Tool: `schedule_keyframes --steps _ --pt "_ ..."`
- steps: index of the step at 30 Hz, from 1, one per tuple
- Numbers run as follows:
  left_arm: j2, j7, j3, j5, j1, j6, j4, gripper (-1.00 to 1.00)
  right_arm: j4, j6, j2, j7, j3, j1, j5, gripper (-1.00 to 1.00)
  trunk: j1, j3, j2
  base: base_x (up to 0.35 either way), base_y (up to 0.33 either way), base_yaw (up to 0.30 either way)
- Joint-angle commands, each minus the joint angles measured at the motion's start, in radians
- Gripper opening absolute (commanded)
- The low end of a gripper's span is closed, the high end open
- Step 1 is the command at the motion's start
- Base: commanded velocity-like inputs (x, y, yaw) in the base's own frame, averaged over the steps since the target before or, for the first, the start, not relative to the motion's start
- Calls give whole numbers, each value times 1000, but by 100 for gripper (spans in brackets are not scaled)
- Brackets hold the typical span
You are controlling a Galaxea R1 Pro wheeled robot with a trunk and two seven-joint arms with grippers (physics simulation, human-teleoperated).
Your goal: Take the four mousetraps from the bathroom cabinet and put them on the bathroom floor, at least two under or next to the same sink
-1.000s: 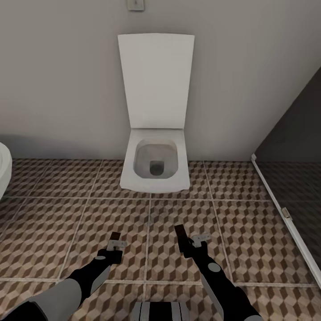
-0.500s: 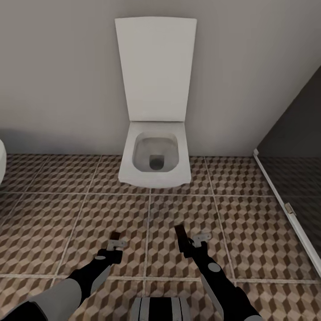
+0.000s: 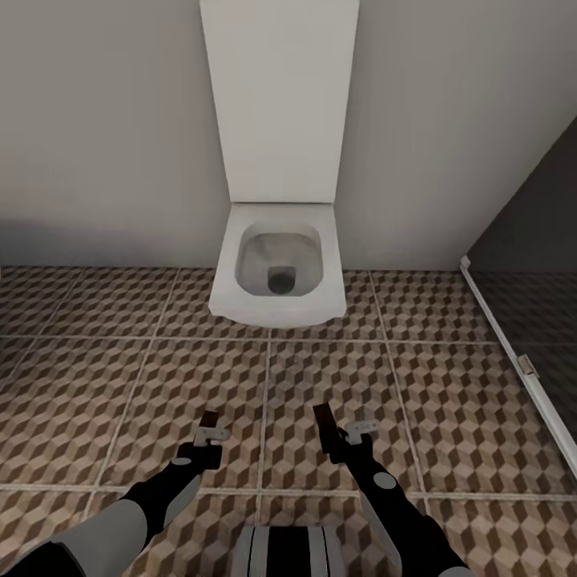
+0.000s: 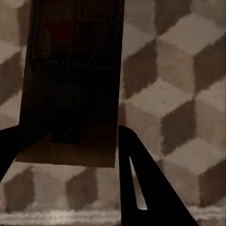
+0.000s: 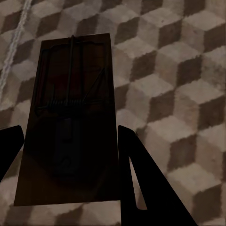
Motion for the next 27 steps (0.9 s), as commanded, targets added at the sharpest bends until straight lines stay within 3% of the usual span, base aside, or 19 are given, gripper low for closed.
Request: schedule_keyframes --steps 1,10,19,27 --pt "2 10 -9 3 0 -7 -16 -100 -1 2 0 -3 2 0 -8 -100 0 -6 -1 0 0 0" --pt "3 10 -11 3 0 -63 -59 -100 -1 2 0 -3 3 0 -8 -100 1 -17 -1 0 0 0" --pt "12 10 -13 3 2 -300 -41 -100 -1 -2 -2 4 2 0 -7 -100 1 -18 -1 0 0 0" --pt "22 10 -15 3 2 -329 -32 -100 -1 -3 -2 4 2 0 -6 -100 1 -18 -1 0 0 0"
